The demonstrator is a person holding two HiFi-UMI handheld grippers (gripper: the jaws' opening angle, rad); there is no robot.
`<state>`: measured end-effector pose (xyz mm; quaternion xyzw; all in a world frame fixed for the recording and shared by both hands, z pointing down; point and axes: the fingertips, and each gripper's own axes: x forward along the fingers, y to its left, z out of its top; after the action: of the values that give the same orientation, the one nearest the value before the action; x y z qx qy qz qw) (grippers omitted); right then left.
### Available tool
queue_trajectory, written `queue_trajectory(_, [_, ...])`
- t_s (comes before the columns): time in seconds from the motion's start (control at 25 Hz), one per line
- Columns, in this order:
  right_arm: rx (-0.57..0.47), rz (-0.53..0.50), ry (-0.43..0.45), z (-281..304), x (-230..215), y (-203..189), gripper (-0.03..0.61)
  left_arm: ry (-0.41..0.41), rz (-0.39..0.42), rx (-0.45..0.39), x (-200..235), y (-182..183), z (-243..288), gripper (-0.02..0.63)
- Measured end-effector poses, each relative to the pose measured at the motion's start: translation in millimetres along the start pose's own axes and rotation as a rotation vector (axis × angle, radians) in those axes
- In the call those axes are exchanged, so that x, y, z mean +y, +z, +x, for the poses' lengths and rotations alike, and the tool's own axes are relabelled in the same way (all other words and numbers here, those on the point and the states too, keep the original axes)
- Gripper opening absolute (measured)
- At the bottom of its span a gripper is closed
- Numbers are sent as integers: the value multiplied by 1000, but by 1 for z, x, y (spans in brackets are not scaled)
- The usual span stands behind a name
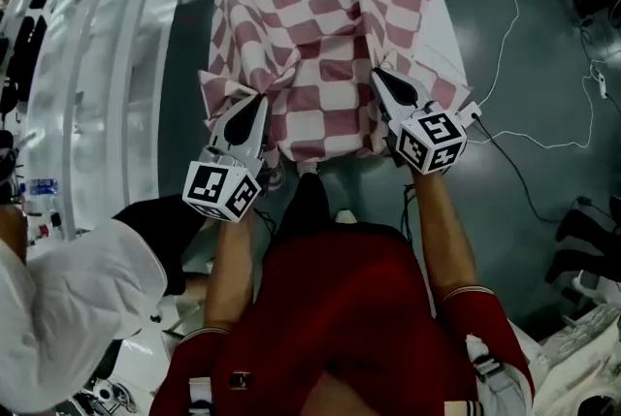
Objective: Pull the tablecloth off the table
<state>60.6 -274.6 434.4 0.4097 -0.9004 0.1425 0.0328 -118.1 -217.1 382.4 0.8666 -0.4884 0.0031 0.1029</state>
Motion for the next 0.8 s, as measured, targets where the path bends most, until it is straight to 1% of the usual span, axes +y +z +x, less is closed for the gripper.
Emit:
queue_trajectory(0.16, [-16,31,34,-42,18,-18,15,31,-11,14,-28,-14,-34,9])
queue_trajectory(0.36, [-50,71,80,-80,44,-31,14,27,12,41,-60,-17,-67,9])
queue_trajectory(0.6, [-88,69,144,-106,92,-30,14,0,7,14,-78,-4,-97,9])
queue_trajectory(0.8, [-87,56,164,-133,132,-39,15,-28,-1,-24,-96,-2,-127,9])
